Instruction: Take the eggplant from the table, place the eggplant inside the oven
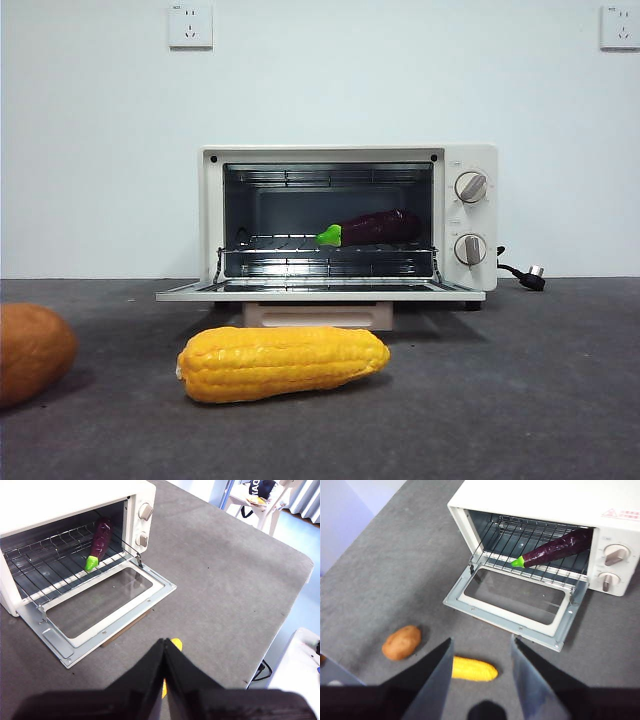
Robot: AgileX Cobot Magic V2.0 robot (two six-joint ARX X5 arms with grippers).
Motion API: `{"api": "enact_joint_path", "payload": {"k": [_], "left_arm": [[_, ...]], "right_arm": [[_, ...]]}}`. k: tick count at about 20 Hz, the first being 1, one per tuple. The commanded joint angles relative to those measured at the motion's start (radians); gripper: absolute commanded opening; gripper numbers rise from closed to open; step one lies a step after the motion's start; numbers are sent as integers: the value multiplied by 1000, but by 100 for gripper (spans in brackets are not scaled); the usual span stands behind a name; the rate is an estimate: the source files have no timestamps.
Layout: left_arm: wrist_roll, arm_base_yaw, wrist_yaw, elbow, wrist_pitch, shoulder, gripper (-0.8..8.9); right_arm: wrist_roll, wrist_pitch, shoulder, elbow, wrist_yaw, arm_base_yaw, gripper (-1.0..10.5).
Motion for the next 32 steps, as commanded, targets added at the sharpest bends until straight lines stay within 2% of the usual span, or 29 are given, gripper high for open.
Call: {"api": "enact_joint_path", "payload": {"k": [1,10,14,27,32], "left_arm": [[15,-4,2,-6,13,3,-6],[15,-4,2,-6,15,8,-6],[15,-4,1,-6,22,13,-6],[15,1,-17,-6,143,159,-6],[6,90,-12,-6,244,326,-6]], "right_arm": [[-30,-28,-55,0,31,1,190],[-34,-118,-144,0,113,1,177],[-76,-167,-145,0,122,1,-21],[-89,-286,-167,-2,105,1,-12],[-65,-286,-246,-2,101,1,-12]]}}
